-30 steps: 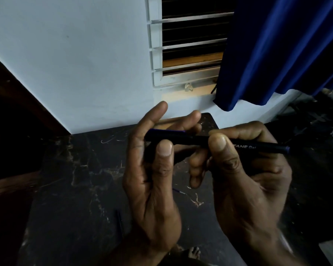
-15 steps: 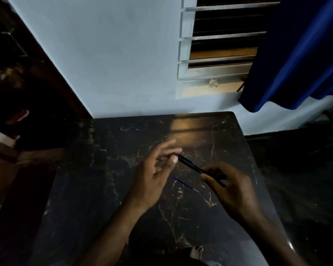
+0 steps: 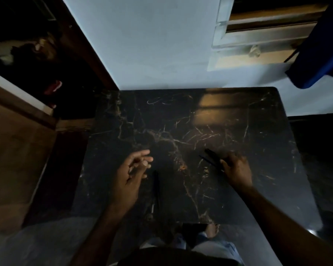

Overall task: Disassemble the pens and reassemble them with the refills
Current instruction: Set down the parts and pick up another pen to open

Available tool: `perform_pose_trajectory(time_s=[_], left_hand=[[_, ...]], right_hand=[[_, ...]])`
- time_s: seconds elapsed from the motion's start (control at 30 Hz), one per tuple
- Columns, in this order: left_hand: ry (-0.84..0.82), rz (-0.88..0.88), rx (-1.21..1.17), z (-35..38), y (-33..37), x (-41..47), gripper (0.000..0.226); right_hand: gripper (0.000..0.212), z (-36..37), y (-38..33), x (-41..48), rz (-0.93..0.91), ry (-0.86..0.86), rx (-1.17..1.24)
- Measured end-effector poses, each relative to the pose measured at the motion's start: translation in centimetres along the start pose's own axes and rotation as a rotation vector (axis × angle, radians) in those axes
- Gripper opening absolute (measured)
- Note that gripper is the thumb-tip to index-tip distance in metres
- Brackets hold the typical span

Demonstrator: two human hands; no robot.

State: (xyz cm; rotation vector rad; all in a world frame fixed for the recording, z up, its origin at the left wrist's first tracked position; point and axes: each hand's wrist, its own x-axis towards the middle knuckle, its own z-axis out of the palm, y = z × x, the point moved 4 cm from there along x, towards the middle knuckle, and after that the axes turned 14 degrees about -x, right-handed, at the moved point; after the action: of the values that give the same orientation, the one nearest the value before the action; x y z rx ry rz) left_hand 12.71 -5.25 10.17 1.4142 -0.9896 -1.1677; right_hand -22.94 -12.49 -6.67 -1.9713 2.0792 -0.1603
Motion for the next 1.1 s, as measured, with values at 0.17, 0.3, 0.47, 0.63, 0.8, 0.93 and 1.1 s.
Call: perform_pose_trajectory(time_s=[0.17,0.3,0.47,0.63,0.8,0.93,1.1], left_hand=[[0.138,-0.066,-0.080,-2.6,-1.7,-0.1,0.024],[0.198,-0.122,-0.035,-4.0,-3.7,0.9,0.023],[0.091,-0.300,0.257,-2.8,-8.1,3.4,0.008],[-0.050,-0.349,0.688,-0.5,-11.4,5.7,0.027],[-0.127,-0.297,0.967,0.5,-13.1,6.6,0.036],[-0.158,-0.305,0.967,0.3,-13.9,6.9,0.032],[-0.150,-0.279,0.858,0.4,-14.5,7.2,0.037]], right_hand=[[0.028,1.5,0.4,-0.2,0.015,-0.018,-0.093],[0.022,0.9,0.1,-0.3,0.029,-0.010,-0.051],[0.012,-1.9,-1.4,-2.8,0.164,0.103,0.120],[0.016,-3.5,-4.4,-8.8,0.166,0.071,0.323],[0.023,-4.3,-6.8,-13.7,0.174,0.026,0.442],[0.027,-4.9,-8.0,-15.4,0.180,0.049,0.475],[0.032,-6.0,-9.6,-15.5,0.127,0.090,0.508]])
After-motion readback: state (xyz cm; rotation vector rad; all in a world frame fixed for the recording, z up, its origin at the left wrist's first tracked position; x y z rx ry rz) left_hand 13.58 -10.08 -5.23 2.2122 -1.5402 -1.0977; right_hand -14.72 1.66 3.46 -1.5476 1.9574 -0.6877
